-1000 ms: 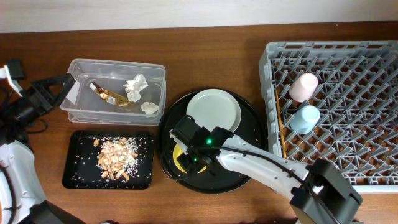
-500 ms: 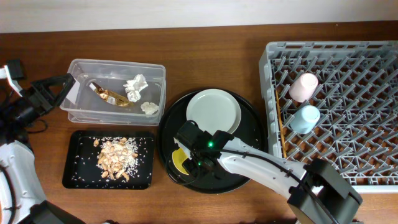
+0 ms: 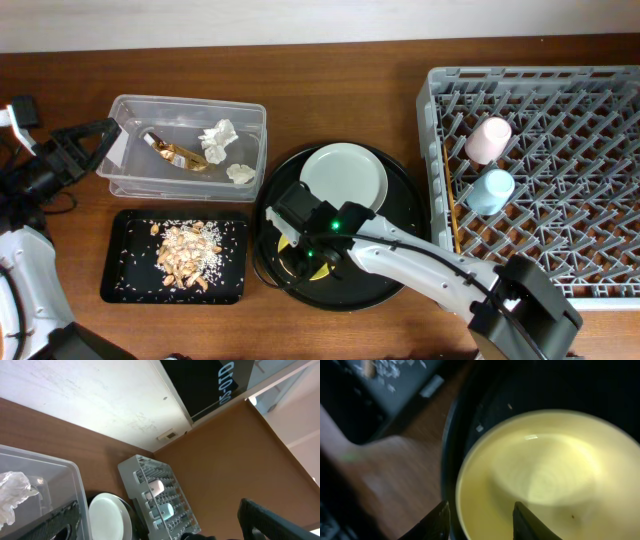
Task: Sort waste into correct bins and load items into the dishwasher rack
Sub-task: 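Lift the yellow bowl with the right gripper and carry it right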
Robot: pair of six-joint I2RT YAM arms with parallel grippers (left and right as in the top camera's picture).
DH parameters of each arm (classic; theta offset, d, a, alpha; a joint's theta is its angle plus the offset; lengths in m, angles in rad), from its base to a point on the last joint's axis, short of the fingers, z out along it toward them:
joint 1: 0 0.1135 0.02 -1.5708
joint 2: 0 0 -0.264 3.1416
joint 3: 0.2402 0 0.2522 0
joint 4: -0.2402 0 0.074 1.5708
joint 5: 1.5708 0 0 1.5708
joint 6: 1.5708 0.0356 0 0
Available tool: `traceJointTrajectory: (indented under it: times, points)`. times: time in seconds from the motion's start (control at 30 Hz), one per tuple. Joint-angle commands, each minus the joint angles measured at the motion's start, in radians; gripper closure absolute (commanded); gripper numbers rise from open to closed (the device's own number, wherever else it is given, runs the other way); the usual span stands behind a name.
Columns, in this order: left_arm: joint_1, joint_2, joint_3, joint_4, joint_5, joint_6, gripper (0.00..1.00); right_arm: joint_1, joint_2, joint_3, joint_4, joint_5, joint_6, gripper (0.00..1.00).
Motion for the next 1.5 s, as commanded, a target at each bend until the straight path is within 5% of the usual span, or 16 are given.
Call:
traceJointTrajectory:
  times: [0.0, 0.5, 0.67, 0.97, 1.03, 1.13, 1.47]
  points:
    - [0.002, -0.010, 0.002, 0.002, 0.018, -0.005, 0.01, 0.017, 0.000, 0.012, -0.024, -0.047, -0.025, 0.60]
    - [0.002, -0.010, 0.002, 0.002, 0.018, -0.005, 0.01, 0.076, 0.038, -0.060, -0.022, 0.224, -0.097, 0.54]
    - [0.002, -0.010, 0.002, 0.002, 0.018, -0.005, 0.01, 0.076, 0.038, -0.060, -0.031, 0.224, -0.093, 0.84]
    - [0.002, -0.010, 0.002, 0.002, 0.018, -0.005, 0.01, 0.076, 0.038, -0.060, -0.042, 0.189, -0.093, 0.81]
    - [0.002, -0.010, 0.002, 0.002, 0.018, -0.005, 0.01, 0.076, 0.037, -0.059, -0.042, 0.187, -0.093, 0.96]
    - [0.002, -0.010, 0.002, 0.002, 0.018, -0.005, 0.01, 0.076, 0.032, -0.042, -0.050, 0.158, -0.092, 0.96]
    - [0.002, -0.010, 0.002, 0.002, 0.018, -0.005, 0.01, 0.071, -0.128, 0.224, -0.405, 0.053, -0.060, 0.96]
